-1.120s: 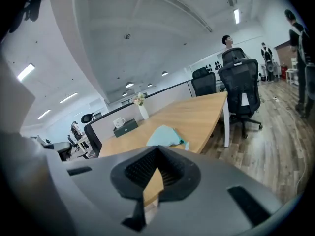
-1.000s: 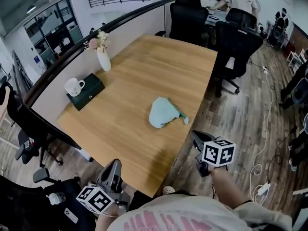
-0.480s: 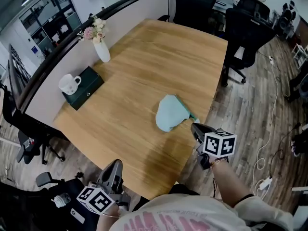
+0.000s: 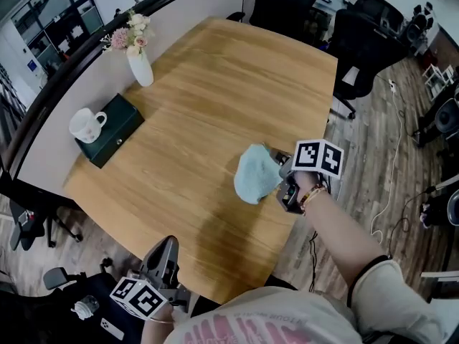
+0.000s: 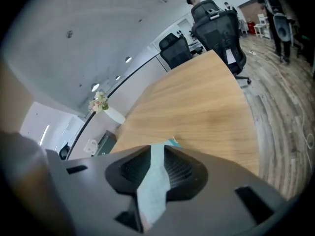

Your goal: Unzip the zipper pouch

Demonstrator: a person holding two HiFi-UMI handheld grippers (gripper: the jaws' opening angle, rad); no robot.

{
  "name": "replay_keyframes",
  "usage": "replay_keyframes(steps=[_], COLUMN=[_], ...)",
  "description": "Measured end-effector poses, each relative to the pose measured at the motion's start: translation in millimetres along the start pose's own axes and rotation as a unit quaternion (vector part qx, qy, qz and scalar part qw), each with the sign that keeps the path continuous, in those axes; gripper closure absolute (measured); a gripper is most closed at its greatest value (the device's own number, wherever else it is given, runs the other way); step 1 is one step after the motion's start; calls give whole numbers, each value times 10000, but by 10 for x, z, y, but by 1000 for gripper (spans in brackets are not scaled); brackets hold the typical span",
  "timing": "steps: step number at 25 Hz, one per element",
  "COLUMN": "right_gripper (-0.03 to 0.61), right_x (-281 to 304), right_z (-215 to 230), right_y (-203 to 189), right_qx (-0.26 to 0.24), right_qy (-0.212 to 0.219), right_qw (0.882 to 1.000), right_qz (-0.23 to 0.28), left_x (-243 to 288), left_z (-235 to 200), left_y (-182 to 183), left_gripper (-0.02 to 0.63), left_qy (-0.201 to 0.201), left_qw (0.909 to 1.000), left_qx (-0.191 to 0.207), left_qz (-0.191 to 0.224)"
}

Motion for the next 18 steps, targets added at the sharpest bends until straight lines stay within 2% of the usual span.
replay_keyframes(steps=[3,6,8,10,14,18], right_gripper=[415,326,273,230,245,297], right_x=[292,539,671,780,900,875], right_z=[-92,-79,-118,-157,-147,-118], right_y=[136,121,31,-52,-163,-177], right_qx=[463,909,971,819,482,140], right_qy=[-510,-1138,-1469,-1818,-2484,-2979], right_qw=[9974,9884,9825,9773,9649,9533], right_qz=[-208,-426,-614,-717,-703,-480], left_x=[0,-10,-15,-17,-30,-61], left_z=[-107,-194,-236,-269,-308,-327], left_y=[19,26,20,-9,-55,-58], left_gripper=[612,612,612,612,612,612], left_qy=[13,34,34,41,64,115], left_qw=[10000,9999,9999,9998,9996,9993], left_qx=[-44,-91,-111,-157,-255,-285], left_qz=[51,123,123,113,144,209])
Point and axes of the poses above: the fingertips, and each gripper's own axes: x forward along the fingers, z to its right, y out of its top, the point moved 2 cm from there along -x, backward along the fingers, and after that the axes turned 14 degrees about -y, right-handed, at the moved point
